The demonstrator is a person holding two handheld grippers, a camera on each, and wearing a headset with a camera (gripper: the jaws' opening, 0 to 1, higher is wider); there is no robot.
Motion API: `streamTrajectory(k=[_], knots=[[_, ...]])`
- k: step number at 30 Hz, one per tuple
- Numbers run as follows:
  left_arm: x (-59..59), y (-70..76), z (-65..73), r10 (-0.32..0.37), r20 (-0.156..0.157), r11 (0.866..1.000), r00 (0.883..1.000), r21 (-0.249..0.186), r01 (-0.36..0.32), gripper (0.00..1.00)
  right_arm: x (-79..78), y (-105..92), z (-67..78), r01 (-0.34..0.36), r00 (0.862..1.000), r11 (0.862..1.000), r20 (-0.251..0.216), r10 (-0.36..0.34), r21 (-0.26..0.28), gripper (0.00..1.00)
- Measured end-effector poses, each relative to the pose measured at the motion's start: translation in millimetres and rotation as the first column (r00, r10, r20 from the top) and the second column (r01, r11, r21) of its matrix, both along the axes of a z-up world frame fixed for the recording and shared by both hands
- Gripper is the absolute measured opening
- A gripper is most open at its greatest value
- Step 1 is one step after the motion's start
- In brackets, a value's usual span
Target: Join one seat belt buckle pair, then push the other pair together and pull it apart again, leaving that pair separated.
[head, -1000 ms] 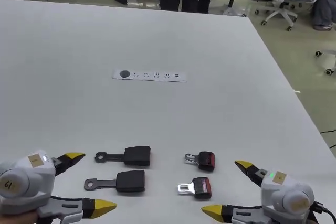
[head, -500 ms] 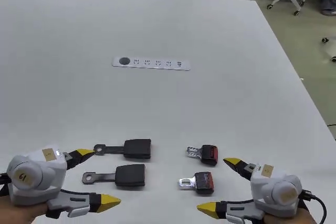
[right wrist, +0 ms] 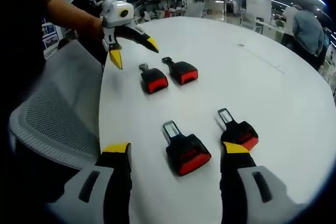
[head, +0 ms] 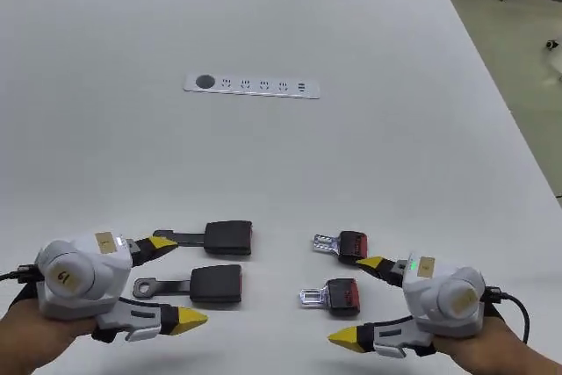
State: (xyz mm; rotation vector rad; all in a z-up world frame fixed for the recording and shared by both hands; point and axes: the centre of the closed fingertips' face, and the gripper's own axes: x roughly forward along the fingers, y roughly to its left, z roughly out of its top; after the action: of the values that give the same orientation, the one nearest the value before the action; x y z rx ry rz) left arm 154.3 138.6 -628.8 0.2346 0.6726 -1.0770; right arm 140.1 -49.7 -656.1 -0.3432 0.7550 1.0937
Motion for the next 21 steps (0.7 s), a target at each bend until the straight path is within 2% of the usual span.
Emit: streamTrajectory(k=[1, 5, 9, 11, 13, 14, 16, 18, 21], knots=[[0.4, -2.5, -1.4, -0.012, 0.006, 1.0, 1.0, 0.004, 0.012, 0.71, 0.7, -0.5, -2.0, -0.005, 1.0, 1.0, 0.0, 0.005, -0.006, 0.67], [-1.5, -7.7, -14.9, -0.061, -0.014, 0.997, 0.998, 0.046, 0.062, 0.7, -0.9, 0.2, -7.5, -0.045, 0.999, 0.998, -0.01, 0.044, -0.034, 0.68], [5.3, -10.1, -20.1, -0.066, -0.009, 0.997, 0.998, 0.041, 0.066, 0.64, -5.1, 0.3, -21.3, -0.092, 0.995, 0.994, -0.037, 0.09, -0.056, 0.67], [2.6, -10.6, -27.2, -0.097, -0.038, 0.992, 0.995, 0.073, 0.099, 0.64, -4.8, -1.6, -27.2, -0.123, 0.992, 0.989, -0.033, 0.121, -0.083, 0.67], [1.2, -12.2, -31.3, -0.139, -0.031, 0.987, 0.99, 0.082, 0.141, 0.64, -5.6, -1.7, -30.7, -0.138, 0.989, 0.986, -0.056, 0.134, -0.089, 0.65], [0.5, -12.3, -33.2, -0.156, -0.038, 0.983, 0.987, 0.09, 0.159, 0.63, -5.0, -1.3, -30.6, -0.147, 0.989, 0.985, -0.049, 0.143, -0.092, 0.65], [2.0, -11.5, -38.6, -0.179, -0.046, 0.977, 0.983, 0.108, 0.183, 0.62, -8.8, -1.3, -32.9, -0.162, 0.985, 0.982, -0.073, 0.155, -0.093, 0.66], [3.7, -9.4, -43.6, -0.212, -0.039, 0.969, 0.976, 0.123, 0.216, 0.61, -8.9, -3.7, -35.5, -0.166, 0.984, 0.98, -0.079, 0.158, -0.108, 0.65], [7.9, -5.2, -50.5, -0.207, -0.043, 0.968, 0.977, 0.134, 0.211, 0.56, -1.6, -6.4, -34.7, -0.158, 0.986, 0.982, -0.073, 0.151, -0.107, 0.6]])
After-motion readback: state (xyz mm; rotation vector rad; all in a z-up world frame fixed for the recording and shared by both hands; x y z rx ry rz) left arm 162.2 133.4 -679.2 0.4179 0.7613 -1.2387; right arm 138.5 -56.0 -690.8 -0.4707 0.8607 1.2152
